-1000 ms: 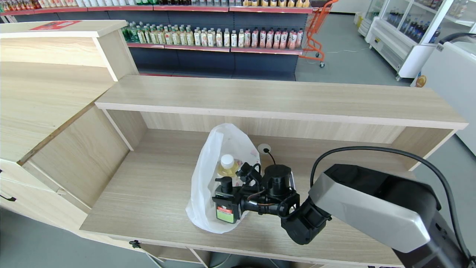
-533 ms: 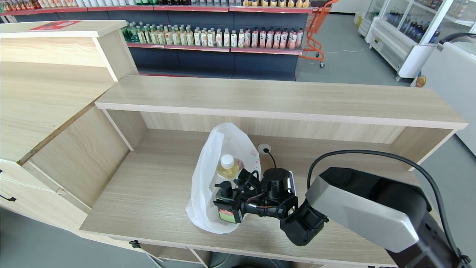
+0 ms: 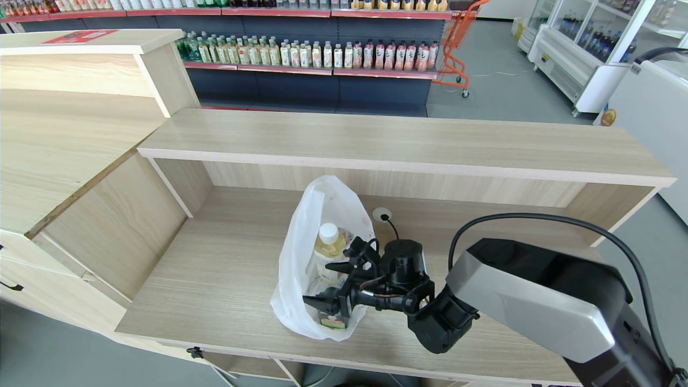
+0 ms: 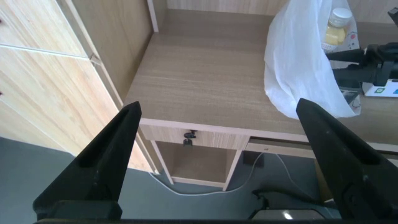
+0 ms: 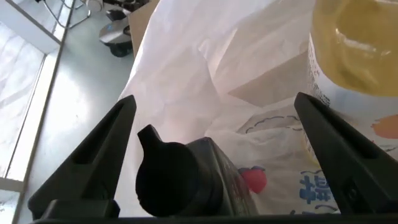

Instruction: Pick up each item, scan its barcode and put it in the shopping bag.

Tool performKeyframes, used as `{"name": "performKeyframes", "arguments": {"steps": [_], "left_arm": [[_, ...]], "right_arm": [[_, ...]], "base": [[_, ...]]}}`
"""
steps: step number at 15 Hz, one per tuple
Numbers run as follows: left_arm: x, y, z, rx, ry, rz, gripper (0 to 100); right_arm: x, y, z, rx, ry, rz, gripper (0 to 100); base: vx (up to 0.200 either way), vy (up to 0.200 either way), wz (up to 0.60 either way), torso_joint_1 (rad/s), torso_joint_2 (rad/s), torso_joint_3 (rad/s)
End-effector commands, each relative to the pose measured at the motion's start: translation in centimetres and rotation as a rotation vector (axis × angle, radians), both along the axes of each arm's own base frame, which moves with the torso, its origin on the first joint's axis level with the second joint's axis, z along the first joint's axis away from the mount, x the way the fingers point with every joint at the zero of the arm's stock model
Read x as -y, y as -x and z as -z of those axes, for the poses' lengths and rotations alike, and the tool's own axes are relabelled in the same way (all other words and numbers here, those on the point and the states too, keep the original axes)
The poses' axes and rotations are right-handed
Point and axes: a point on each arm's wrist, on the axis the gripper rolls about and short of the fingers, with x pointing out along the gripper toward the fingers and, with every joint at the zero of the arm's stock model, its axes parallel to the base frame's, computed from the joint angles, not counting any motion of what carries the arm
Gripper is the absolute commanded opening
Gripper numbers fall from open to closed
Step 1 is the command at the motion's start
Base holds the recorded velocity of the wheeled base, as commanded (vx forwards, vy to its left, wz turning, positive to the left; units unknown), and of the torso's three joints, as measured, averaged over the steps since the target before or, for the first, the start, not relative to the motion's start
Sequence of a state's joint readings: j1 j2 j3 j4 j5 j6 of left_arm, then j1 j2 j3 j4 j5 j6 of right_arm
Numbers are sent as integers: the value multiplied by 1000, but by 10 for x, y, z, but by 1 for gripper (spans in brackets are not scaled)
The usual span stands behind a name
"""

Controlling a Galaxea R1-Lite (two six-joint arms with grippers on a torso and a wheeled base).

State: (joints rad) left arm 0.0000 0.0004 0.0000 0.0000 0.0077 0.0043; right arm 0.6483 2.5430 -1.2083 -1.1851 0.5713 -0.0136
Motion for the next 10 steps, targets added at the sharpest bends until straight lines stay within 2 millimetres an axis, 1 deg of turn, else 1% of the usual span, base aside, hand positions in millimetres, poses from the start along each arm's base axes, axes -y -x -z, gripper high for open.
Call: {"name": "performKeyframes", "arguments": {"steps": [1, 2, 4, 5, 6, 8, 10], "left_arm": [[0, 0, 0, 0, 0, 0, 100], [0, 0, 0, -1, 0, -2, 100], [0, 0, 0, 0, 0, -2, 100], [0, 0, 0, -1, 0, 0, 100], [0, 0, 0, -1, 0, 0, 100], [0, 0, 0, -1, 0, 0, 100], [0, 0, 0, -1, 0, 0, 100]], "right_arm": [[7, 3, -13, -27, -27, 15, 100], [10, 5, -15, -52, -32, 19, 100], [26, 17, -26, -167, -49, 46, 100], [30, 21, -28, -195, -52, 53, 100], [38, 29, -32, -253, -56, 63, 100], [50, 39, -38, -309, -55, 82, 100], [63, 39, -42, -340, -61, 116, 100]], "base": [[0, 0, 0, 0, 0, 0], [0, 0, 0, 0, 0, 0], [0, 0, 0, 0, 0, 0], [0, 0, 0, 0, 0, 0], [0, 0, 0, 0, 0, 0], [0, 0, 0, 0, 0, 0], [0, 0, 0, 0, 0, 0]]}}
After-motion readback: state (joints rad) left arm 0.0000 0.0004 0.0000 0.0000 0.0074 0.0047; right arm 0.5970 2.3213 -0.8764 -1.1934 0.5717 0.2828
